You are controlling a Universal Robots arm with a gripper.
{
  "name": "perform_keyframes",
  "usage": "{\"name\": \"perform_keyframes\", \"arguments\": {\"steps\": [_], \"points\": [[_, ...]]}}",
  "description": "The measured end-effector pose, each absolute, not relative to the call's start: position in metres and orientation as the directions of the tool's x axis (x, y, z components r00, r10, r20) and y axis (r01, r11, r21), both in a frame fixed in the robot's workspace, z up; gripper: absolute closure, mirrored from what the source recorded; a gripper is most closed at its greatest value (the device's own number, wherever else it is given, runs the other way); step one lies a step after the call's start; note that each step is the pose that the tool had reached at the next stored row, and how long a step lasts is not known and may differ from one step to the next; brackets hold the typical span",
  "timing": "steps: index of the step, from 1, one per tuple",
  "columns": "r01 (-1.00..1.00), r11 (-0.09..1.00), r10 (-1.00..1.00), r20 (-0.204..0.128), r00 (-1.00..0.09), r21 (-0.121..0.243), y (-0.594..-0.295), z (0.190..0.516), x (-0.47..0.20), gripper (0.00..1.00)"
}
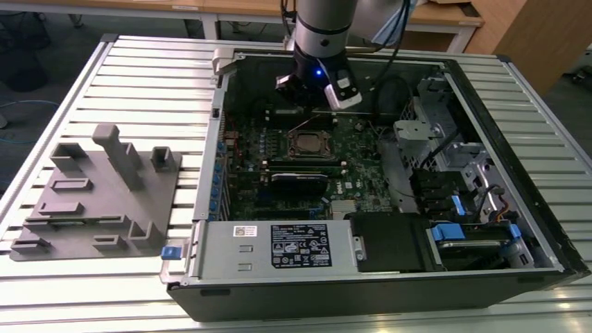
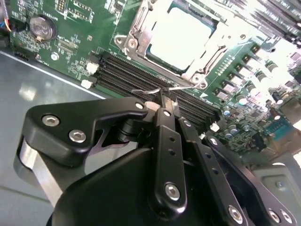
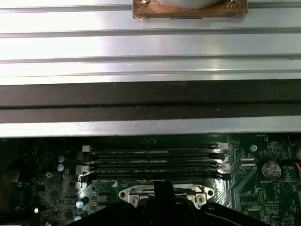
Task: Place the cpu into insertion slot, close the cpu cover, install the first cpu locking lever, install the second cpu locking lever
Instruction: 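Install the first cpu locking lever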
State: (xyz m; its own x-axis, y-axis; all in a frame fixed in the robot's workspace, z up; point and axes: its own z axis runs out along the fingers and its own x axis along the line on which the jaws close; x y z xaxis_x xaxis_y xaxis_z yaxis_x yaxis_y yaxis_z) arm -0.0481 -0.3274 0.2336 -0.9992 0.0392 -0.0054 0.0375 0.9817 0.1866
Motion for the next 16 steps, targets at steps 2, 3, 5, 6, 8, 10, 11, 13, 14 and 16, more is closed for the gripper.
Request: {"name": "perform_keyframes", "arguments": {"steps": [2,3,5,6,8,10,11,13,14,16], "points": [[0.037,0.982,0.039,-0.006,-0.999,0.187,-0.326,0.232,-0.048,0.89],[0.037,0.982,0.039,-0.006,-0.999,0.187,-0.325,0.232,-0.048,0.89],[0.037,0.982,0.039,-0.005,-0.999,0.187,-0.323,0.230,-0.048,0.89],[0.037,0.982,0.039,-0.006,-0.999,0.187,-0.322,0.229,-0.048,0.89],[0.037,0.982,0.039,-0.006,-0.999,0.187,-0.321,0.227,-0.048,0.89],[0.037,0.982,0.039,-0.006,-0.999,0.186,-0.320,0.225,-0.048,0.89],[0.037,0.982,0.039,-0.006,-0.999,0.185,-0.320,0.225,-0.048,0.89],[0.038,0.982,0.039,-0.006,-0.999,0.183,-0.320,0.223,-0.048,0.89],[0.038,0.982,0.039,-0.006,-0.999,0.182,-0.320,0.222,-0.048,0.89],[0.038,0.983,0.039,-0.006,-0.999,0.181,-0.320,0.220,-0.047,0.89]]}}
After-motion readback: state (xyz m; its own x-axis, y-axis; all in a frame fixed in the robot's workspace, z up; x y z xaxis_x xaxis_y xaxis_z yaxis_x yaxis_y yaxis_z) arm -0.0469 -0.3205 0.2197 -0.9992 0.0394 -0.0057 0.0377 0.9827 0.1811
